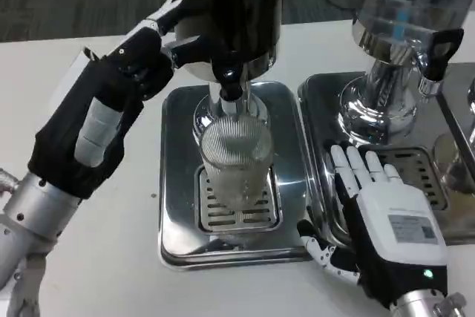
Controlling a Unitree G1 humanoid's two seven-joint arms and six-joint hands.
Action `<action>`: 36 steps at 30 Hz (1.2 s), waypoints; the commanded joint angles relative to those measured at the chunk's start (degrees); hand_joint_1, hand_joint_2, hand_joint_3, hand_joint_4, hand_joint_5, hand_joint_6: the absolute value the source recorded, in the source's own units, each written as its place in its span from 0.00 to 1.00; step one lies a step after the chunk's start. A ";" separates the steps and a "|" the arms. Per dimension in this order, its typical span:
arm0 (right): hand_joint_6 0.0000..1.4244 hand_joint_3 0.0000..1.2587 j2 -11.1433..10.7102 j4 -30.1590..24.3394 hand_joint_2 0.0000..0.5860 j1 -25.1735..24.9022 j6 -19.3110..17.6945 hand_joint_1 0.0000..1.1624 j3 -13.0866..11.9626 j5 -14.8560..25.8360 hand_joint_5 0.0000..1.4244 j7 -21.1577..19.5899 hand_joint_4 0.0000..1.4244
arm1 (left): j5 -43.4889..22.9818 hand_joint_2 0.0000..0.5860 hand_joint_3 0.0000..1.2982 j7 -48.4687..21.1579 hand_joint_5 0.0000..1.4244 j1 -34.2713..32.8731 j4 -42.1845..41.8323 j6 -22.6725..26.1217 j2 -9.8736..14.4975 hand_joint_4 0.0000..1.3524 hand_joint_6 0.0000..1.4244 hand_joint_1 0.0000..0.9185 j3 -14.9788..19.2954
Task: Grasp the cup under the faucet to collect the drink, then remove the cup.
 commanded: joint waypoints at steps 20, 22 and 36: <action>0.04 0.00 0.90 -0.73 0.55 0.37 0.74 0.47 0.39 -0.51 0.00 0.74 0.00 | 15.16 0.16 0.19 -2.89 0.18 -3.14 -0.73 -1.35 -2.86 0.02 0.16 0.00 -3.92; 0.04 0.00 0.98 -0.65 0.55 0.43 0.79 0.47 0.20 -0.23 0.00 0.92 0.00 | 17.02 0.16 0.19 -2.26 0.18 -2.46 -1.65 -1.86 -2.57 0.02 0.16 0.00 -4.44; 0.11 0.00 1.67 1.69 0.53 0.12 -9.17 0.43 -6.83 18.62 0.00 1.92 0.00 | 27.95 0.18 0.20 3.79 0.17 -0.92 -3.70 -7.24 1.21 0.03 0.16 0.00 -6.52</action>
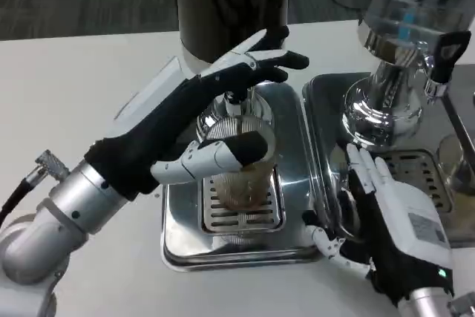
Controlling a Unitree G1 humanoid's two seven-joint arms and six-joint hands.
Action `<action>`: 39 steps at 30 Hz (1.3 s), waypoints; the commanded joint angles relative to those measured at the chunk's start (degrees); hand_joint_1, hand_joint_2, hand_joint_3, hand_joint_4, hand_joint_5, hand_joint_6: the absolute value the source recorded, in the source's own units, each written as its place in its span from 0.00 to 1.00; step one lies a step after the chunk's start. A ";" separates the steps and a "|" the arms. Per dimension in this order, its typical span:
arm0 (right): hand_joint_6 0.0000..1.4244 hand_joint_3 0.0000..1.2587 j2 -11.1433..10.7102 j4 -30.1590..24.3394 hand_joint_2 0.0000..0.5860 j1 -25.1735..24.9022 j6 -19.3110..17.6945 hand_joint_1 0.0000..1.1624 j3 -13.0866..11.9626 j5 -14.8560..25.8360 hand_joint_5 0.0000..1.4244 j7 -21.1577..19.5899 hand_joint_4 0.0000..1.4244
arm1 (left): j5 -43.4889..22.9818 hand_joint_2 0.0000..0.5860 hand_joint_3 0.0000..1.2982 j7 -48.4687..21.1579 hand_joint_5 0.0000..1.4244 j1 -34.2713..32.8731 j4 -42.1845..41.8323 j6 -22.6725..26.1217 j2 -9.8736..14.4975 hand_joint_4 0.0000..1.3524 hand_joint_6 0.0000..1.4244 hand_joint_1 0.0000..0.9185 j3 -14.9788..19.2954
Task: Grasp the cup under the faucet to collect the drink, then remove the cup.
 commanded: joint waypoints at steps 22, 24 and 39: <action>0.00 0.00 -0.39 7.87 0.31 -14.95 -3.17 0.36 -4.88 16.32 0.00 16.58 0.00 | 1.09 0.19 0.22 2.08 0.17 2.17 -2.34 -0.15 1.59 0.05 0.15 0.00 -2.52; 0.00 0.00 -0.39 8.31 0.31 -15.65 -3.25 0.36 -5.02 16.84 0.00 17.07 0.00 | 0.92 0.19 0.22 2.06 0.18 2.48 -2.70 -0.04 1.49 0.06 0.15 0.00 -2.69; 0.00 0.00 1.51 13.46 0.31 -19.65 -3.76 0.34 -3.76 18.81 0.00 18.98 0.00 | 1.40 0.19 0.23 3.29 0.18 4.43 -5.27 1.81 1.50 0.06 0.15 0.00 -2.68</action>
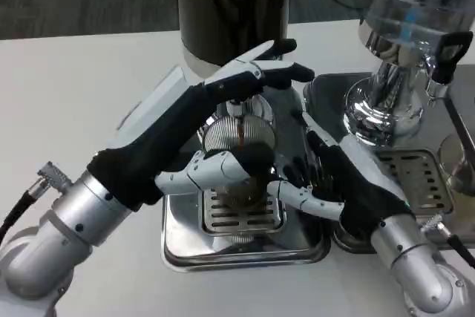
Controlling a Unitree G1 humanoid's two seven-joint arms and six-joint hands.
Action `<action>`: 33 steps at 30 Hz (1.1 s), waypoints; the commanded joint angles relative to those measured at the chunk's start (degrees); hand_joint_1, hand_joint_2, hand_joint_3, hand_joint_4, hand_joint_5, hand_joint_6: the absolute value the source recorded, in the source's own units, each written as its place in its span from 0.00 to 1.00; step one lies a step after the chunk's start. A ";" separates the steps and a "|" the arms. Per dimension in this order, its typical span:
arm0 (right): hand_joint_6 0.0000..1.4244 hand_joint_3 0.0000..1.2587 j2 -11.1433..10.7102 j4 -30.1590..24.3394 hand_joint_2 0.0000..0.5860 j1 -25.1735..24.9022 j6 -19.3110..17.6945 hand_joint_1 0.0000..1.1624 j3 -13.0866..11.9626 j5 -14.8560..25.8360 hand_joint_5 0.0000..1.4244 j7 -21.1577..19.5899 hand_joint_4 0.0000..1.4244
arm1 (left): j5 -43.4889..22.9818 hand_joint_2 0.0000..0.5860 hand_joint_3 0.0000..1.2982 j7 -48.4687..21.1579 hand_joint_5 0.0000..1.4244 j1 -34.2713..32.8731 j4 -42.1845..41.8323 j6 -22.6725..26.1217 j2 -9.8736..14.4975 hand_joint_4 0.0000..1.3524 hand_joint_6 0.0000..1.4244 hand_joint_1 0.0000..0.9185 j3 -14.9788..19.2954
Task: Grasp the cup under the faucet to collect the drink, then remove the cup.
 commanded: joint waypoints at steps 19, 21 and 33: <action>0.00 0.00 0.63 3.06 0.31 -0.16 -4.06 0.34 -0.22 4.11 0.00 0.58 0.00 | -2.96 0.19 0.15 3.62 0.10 4.54 -0.14 -0.50 -0.54 0.00 0.05 0.00 5.03; 0.00 0.00 0.75 3.25 0.33 -0.34 -4.27 0.34 -0.34 4.52 0.00 0.68 0.00 | -4.34 0.19 0.14 4.27 0.08 5.80 -0.18 -1.17 -0.89 0.00 0.03 0.00 6.80; 0.00 0.00 2.00 5.41 0.33 -1.75 -6.02 0.34 1.65 3.64 0.00 0.12 0.00 | -9.32 0.21 0.17 7.91 0.09 19.35 3.66 -1.78 -4.78 0.00 0.00 0.00 17.08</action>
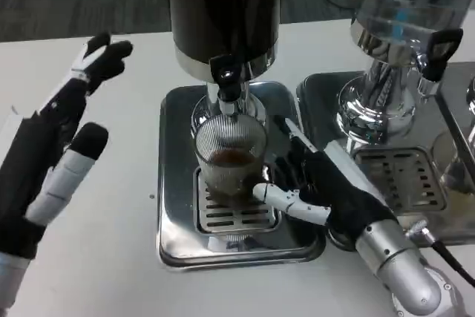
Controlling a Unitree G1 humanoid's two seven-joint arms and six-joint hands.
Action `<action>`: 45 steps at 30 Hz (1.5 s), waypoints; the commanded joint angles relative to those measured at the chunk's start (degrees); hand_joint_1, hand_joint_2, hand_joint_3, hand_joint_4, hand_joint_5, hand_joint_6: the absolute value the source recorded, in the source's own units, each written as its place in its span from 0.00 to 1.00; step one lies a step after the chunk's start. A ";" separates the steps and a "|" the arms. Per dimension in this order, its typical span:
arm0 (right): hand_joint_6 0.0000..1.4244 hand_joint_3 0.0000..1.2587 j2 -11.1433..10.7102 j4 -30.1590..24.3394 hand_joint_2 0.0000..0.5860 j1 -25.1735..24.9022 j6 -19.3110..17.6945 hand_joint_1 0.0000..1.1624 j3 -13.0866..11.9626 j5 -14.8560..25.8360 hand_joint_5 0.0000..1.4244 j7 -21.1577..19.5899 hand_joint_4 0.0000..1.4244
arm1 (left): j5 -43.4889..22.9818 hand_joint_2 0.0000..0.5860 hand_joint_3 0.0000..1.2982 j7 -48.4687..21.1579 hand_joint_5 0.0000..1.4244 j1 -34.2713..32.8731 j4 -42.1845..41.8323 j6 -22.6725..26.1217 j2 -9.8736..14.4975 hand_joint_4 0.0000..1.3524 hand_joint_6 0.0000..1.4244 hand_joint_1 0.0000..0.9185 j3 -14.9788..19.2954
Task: Grasp the cup under the faucet to collect the drink, then remove the cup.
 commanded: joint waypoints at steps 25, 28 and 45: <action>0.06 0.00 4.60 7.28 0.29 -1.60 -10.47 0.50 1.67 0.47 0.00 -4.36 0.00 | 2.08 0.32 0.21 4.32 0.11 6.87 18.68 -3.35 -4.44 0.00 0.00 0.00 3.76; 0.08 0.00 5.25 9.15 0.29 -1.89 -12.09 0.51 1.21 1.60 0.00 -4.35 0.00 | 2.02 0.32 0.21 4.26 0.11 7.08 18.91 -3.21 -4.56 0.00 0.00 0.00 3.78; 0.15 0.00 9.03 18.41 0.26 -5.19 -16.88 0.59 0.07 5.12 0.00 -4.81 0.00 | 1.95 0.34 0.22 3.95 0.11 7.58 19.59 -3.01 -4.61 0.00 0.00 0.00 3.36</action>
